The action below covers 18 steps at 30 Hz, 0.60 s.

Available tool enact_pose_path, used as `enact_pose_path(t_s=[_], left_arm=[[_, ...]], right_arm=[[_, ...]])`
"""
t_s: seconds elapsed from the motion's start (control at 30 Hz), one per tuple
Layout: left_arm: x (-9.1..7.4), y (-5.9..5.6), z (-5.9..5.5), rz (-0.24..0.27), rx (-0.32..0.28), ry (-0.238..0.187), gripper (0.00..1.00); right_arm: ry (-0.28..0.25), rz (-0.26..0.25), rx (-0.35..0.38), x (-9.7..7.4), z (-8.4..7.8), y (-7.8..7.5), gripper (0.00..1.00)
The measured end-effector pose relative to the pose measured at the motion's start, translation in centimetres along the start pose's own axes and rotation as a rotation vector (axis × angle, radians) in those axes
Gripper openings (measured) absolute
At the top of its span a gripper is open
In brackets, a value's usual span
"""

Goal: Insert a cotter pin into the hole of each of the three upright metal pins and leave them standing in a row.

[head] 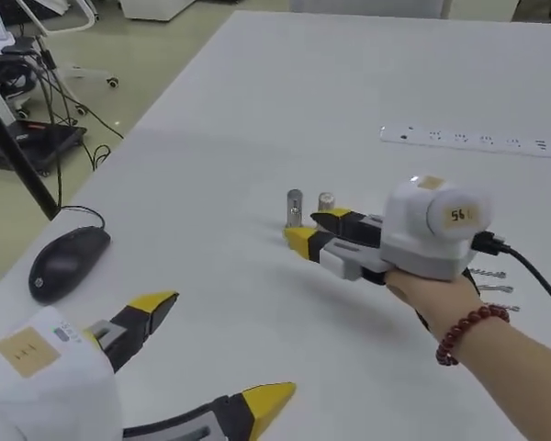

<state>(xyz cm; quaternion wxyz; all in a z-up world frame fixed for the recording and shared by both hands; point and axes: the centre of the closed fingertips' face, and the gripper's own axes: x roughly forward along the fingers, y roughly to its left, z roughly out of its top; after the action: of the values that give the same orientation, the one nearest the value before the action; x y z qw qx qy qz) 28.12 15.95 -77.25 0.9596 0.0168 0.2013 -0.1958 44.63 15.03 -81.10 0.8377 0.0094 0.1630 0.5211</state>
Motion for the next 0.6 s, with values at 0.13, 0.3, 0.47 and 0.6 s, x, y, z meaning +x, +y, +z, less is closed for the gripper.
enact_pose_path(t_s=[0.13, 0.3, 0.47, 0.6], left_arm=[[0.3, -0.2, -0.1, -0.009, -0.001, 0.004, 0.8], [0.4, -0.2, -0.3, -0.012, -0.007, 0.005, 0.79], [0.4, -0.2, -0.6, -0.012, -0.003, 0.016, 0.78], [0.3, -0.1, -0.8, -0.009, -0.009, 0.018, 0.78]], right_arm=[[-0.003, -0.006, -0.002, 0.7, -0.2, -0.2, 0.25], [-0.002, -0.007, 0.0, 1.4, -0.4, -0.3, 0.24], [0.002, -0.02, -0.004, 1.8, -0.8, -0.5, 0.2], [0.012, -0.028, 0.01, 1.9, -1.1, -0.8, 0.18]])
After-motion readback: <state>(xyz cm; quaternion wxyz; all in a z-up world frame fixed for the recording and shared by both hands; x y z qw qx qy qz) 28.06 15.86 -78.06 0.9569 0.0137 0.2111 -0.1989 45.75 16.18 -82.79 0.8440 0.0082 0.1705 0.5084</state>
